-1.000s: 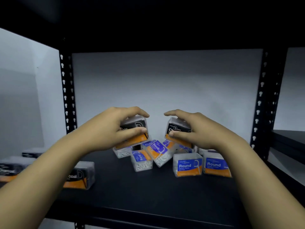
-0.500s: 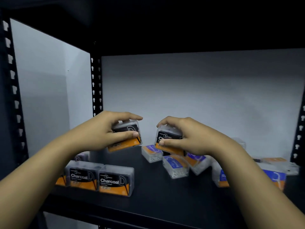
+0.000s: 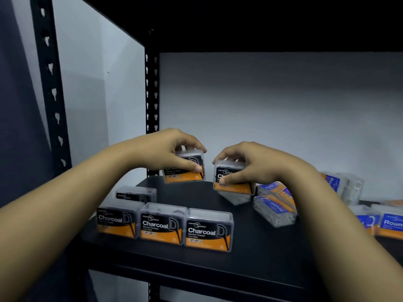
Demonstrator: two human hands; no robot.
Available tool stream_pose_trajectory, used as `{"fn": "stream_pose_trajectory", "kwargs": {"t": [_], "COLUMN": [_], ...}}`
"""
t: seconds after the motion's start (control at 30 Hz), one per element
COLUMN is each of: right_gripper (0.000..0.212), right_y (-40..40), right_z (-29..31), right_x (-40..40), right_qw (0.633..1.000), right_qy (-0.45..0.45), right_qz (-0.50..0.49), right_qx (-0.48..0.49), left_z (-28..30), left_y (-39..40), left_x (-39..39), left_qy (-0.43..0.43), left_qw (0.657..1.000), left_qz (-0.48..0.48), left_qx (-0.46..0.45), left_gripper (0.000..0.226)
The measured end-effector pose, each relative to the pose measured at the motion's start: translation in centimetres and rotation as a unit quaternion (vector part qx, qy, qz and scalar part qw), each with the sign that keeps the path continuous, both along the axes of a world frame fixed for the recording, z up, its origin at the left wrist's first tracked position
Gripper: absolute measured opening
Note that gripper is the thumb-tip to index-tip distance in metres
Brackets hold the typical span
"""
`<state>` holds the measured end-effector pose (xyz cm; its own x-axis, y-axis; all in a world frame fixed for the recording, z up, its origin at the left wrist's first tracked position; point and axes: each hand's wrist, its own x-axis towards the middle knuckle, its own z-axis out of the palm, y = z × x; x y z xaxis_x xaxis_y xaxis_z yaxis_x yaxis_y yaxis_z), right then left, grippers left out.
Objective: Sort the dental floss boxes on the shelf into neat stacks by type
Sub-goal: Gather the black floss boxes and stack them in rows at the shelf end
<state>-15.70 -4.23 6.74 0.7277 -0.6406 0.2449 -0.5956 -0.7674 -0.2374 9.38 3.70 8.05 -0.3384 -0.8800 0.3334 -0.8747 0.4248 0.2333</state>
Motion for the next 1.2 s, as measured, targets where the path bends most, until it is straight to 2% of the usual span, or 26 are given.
{"fn": "stream_pose_trajectory", "kwargs": {"t": [0.27, 0.6, 0.83, 1.03, 1.2], "right_gripper": [0.055, 0.042, 0.045, 0.044, 0.035], "right_y": [-0.5, -0.2, -0.3, -0.4, -0.5], "right_z": [-0.8, -4.1, -5.5, -5.7, -5.3], "right_x": [3.5, 4.1, 4.9, 4.9, 4.3], "right_qw": [0.998, 0.994, 0.995, 0.994, 0.989], "right_qy": [0.025, 0.019, 0.023, 0.025, -0.002], "right_qz": [-0.041, -0.03, -0.021, -0.022, -0.015], "right_qx": [0.049, 0.105, 0.096, 0.109, 0.145], "left_z": [-1.9, -4.6, -5.2, -5.3, -3.6], "left_y": [-1.9, -3.4, -3.4, -2.6, -1.0], "left_x": [1.9, 2.3, 2.1, 2.7, 4.9], "left_qy": [0.014, -0.034, -0.076, -0.055, -0.096], "left_qw": [0.999, 0.993, 0.989, 0.983, 0.973], "left_qz": [-0.027, -0.044, -0.006, 0.015, 0.082], "left_qx": [0.043, 0.102, 0.128, 0.175, 0.193], "left_gripper": [0.05, 0.042, 0.053, 0.063, 0.056]}}
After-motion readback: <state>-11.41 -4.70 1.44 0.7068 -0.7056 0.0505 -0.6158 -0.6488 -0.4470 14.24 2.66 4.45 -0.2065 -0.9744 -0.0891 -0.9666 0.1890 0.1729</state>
